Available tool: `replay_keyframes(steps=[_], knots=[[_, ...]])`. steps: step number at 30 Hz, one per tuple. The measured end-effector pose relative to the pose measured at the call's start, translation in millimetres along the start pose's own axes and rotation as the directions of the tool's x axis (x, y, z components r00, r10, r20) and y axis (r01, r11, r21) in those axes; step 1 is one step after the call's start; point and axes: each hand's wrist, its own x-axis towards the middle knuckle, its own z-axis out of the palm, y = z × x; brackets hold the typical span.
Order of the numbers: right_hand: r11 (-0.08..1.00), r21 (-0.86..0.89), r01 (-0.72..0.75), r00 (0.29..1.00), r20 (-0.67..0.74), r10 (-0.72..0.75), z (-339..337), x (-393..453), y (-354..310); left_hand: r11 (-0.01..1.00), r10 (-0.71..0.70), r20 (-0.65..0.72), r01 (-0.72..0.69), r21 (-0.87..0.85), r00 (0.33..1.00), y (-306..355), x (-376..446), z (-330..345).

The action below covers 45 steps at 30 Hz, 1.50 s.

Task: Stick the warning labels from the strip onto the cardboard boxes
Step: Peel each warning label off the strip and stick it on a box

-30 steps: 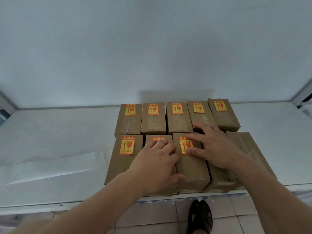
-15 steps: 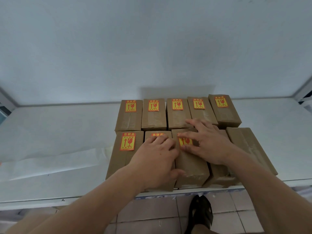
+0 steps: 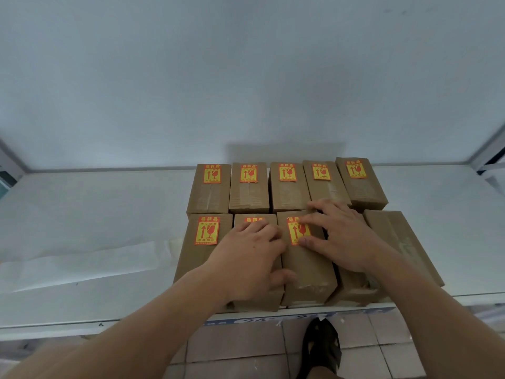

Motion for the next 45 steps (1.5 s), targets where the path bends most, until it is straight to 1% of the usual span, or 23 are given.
replay_keyframes(steps=[2,3,5,6,8,11,15,19,23,25,28,33,36,40,43,45], knots=[[1.0,0.011,0.027,0.999,-0.048,-0.026,-1.5,-1.8,-7.4,1.0,-0.024,-0.081,0.023,-0.011,0.996,-10.4,-8.1,-9.3],[0.999,0.003,0.046,0.996,-0.083,-0.046,-2.5,-1.9,-13.9,0.999,-0.026,-0.136,0.029,0.018,0.99,-17.9,-12.9,-14.0],[0.993,-0.076,0.094,0.985,-0.138,-0.104,-3.6,1.4,-32.5,0.994,-0.025,-0.233,0.05,0.101,0.972,-36.2,-24.0,-19.6],[0.984,-0.134,0.119,0.979,-0.151,-0.139,-3.2,4.7,-43.9,0.988,-0.035,-0.258,0.073,0.139,0.965,-46.7,-30.9,-20.2],[0.958,-0.229,0.169,0.965,-0.161,-0.209,-2.5,14.3,-71.9,0.97,-0.081,-0.272,0.138,0.198,0.959,-68.6,-48.1,-18.4],[0.913,-0.31,0.265,0.931,-0.163,-0.326,1.9,30.9,-122.7,0.944,-0.134,-0.308,0.216,0.248,0.942,-102.8,-84.1,-11.8],[0.836,-0.39,0.387,0.868,-0.151,-0.472,20.2,56.4,-193.6,0.903,-0.263,-0.342,0.355,0.241,0.902,-149.0,-141.7,-3.8],[0.797,-0.401,0.452,0.828,-0.145,-0.542,45.0,82.4,-257.2,0.842,-0.416,-0.321,0.494,0.218,0.851,-190.5,-197.0,6.8],[0.751,-0.375,0.543,0.788,-0.081,-0.61,68.9,103.3,-317.2,0.76,-0.565,-0.286,0.623,0.184,0.774,-228.4,-246.3,16.1],[0.739,-0.358,0.571,0.772,-0.07,-0.631,82.0,114.1,-345.2,0.715,-0.638,-0.274,0.686,0.137,0.72,-244.6,-269.7,21.2],[0.719,-0.339,0.607,0.756,-0.032,-0.654,103.4,129.9,-385.9,0.63,-0.735,-0.278,0.774,0.056,0.618,-267.4,-300.6,33.4],[0.712,-0.275,0.646,0.746,0.029,-0.665,136.3,153.4,-446.7,0.523,-0.832,-0.254,0.849,-0.068,0.492,-297.2,-331.4,52.6],[0.757,-0.172,0.63,0.773,0.041,-0.634,157.6,167.3,-479.0,0.467,-0.878,-0.193,0.872,-0.146,0.438,-313.1,-341.0,64.2],[0.842,-0.012,0.54,0.841,0.049,-0.539,181.9,182.7,-513.1,0.385,-0.923,-0.118,0.872,-0.302,0.367,-328.8,-346.4,79.0],[0.869,-0.046,0.493,0.87,0.066,-0.489,197.6,190.2,-524.4,0.337,-0.935,-0.019,0.868,-0.365,0.355,-335.9,-350.2,94.0],[0.875,-0.086,0.477,0.879,0.024,-0.477,205.0,192.1,-525.4,0.314,-0.935,0.04,0.874,-0.37,0.353,-338.0,-351.2,104.1]])
